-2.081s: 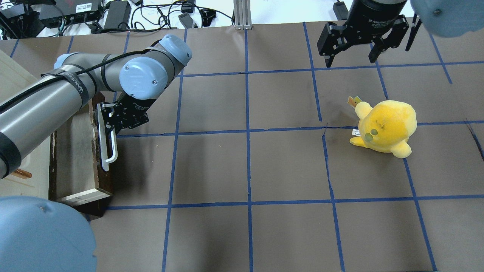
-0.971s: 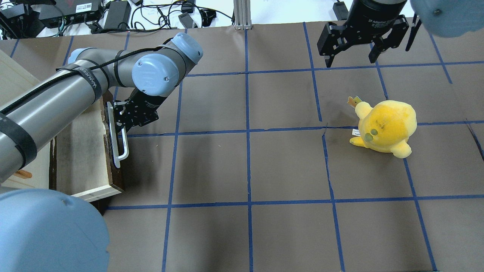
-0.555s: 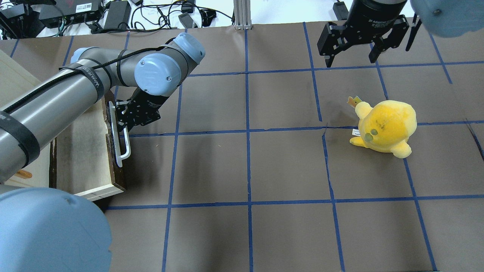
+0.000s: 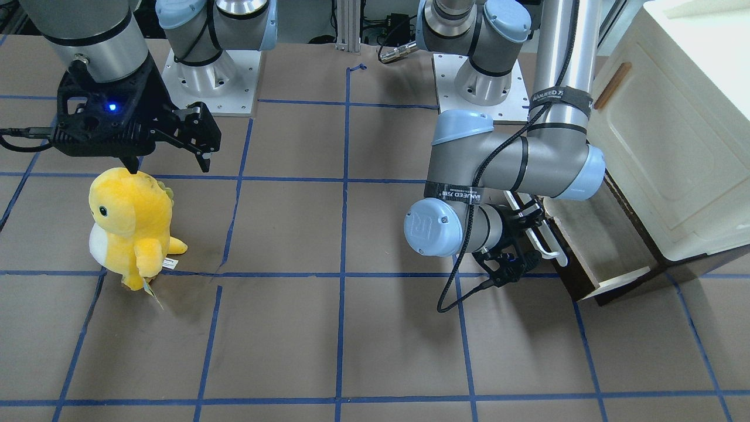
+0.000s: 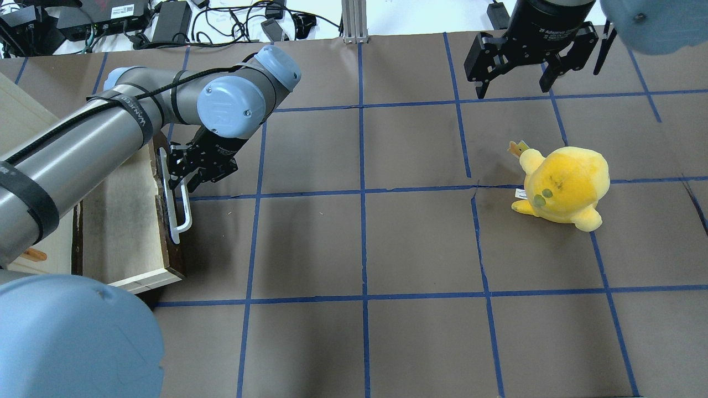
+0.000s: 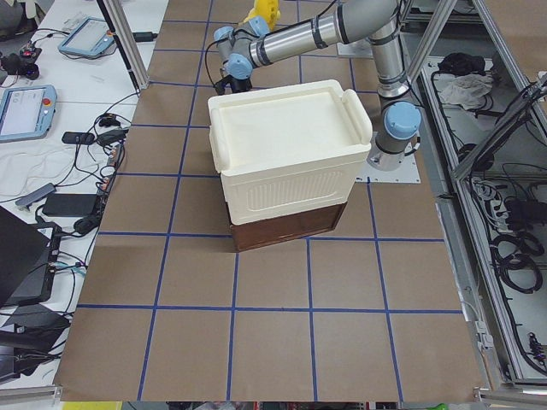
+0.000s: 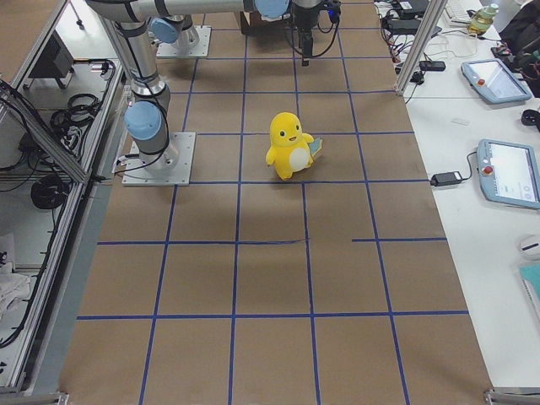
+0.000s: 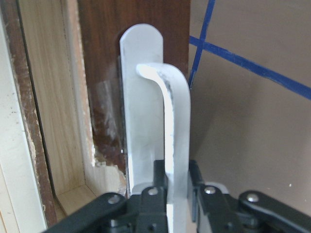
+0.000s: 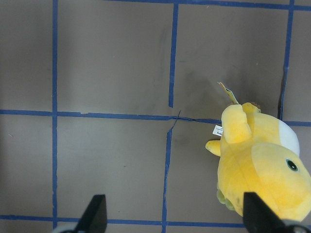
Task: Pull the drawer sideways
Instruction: 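Keep pulling the drawer outward with the left gripper, then open the left gripper and release the drawer handle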
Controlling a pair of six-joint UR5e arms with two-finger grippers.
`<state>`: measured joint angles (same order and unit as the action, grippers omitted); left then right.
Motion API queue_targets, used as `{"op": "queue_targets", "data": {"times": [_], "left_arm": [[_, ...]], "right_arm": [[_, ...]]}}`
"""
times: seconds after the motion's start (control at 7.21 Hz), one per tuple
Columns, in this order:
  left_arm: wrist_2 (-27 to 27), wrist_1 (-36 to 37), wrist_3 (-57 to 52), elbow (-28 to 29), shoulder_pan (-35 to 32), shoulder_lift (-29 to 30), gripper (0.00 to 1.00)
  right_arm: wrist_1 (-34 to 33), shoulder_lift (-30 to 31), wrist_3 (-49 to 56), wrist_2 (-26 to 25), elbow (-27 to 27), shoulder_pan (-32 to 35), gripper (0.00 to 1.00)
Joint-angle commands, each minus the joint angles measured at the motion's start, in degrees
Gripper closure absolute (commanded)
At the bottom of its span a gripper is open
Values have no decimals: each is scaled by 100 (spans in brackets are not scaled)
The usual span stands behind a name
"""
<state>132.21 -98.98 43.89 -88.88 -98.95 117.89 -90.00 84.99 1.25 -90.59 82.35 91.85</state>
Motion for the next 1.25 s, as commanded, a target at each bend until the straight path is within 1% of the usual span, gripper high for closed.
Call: {"op": "queue_targets", "data": {"times": [0.0, 0.14, 0.28, 0.42, 0.55, 0.69, 0.83, 0.97, 1.11], "left_arm": [[-28, 19, -108, 150, -1, -90, 0], [-568, 19, -387, 334, -19, -212, 0], [-791, 37, -1095, 510, -62, -475, 0], [-1246, 45, -1493, 669, -63, -730, 0], [-1720, 46, -1515, 714, -37, -950, 0], [-1768, 46, -1515, 784, -10, -1143, 0], [-2300, 124, -1689, 837, 33, -1467, 0], [-2749, 281, -2213, 898, 112, -1705, 0], [-2797, 344, -2888, 908, 243, -1917, 0]], "right_arm": [[0, 0, -2, 6, 0, 0, 0], [0, 0, -2, -2, 0, 0, 0], [0, 0, -2, 6, 0, 0, 0], [0, 0, 6, -2, 0, 0, 0], [0, 0, -2, -3, 0, 0, 0], [0, 0, 6, 6, 0, 0, 0], [0, 0, -2, 6, 0, 0, 0], [0, 0, -2, 6, 0, 0, 0], [0, 0, -2, -2, 0, 0, 0]]}}
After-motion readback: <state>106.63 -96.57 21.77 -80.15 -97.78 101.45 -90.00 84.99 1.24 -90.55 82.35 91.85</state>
